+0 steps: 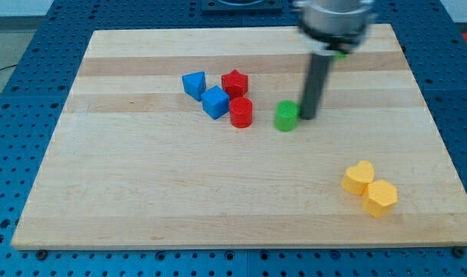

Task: Push the green star close to the red star

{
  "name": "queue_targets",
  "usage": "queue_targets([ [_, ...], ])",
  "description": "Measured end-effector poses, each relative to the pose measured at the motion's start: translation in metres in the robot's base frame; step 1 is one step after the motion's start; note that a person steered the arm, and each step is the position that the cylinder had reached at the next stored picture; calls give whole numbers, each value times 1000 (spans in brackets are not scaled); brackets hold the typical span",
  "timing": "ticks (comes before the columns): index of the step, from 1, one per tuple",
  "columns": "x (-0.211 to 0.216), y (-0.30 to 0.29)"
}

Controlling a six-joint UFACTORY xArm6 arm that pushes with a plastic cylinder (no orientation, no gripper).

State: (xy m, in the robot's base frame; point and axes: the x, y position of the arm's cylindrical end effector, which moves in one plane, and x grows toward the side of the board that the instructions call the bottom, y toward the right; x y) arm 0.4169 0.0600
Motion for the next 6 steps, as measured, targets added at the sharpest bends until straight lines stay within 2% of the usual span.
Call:
queue_targets([
  [1,-5,-14],
  [2,-62,93],
  [3,-121,171],
  [4,-159,161],
  [5,-175,151],
  [6,-158,36],
])
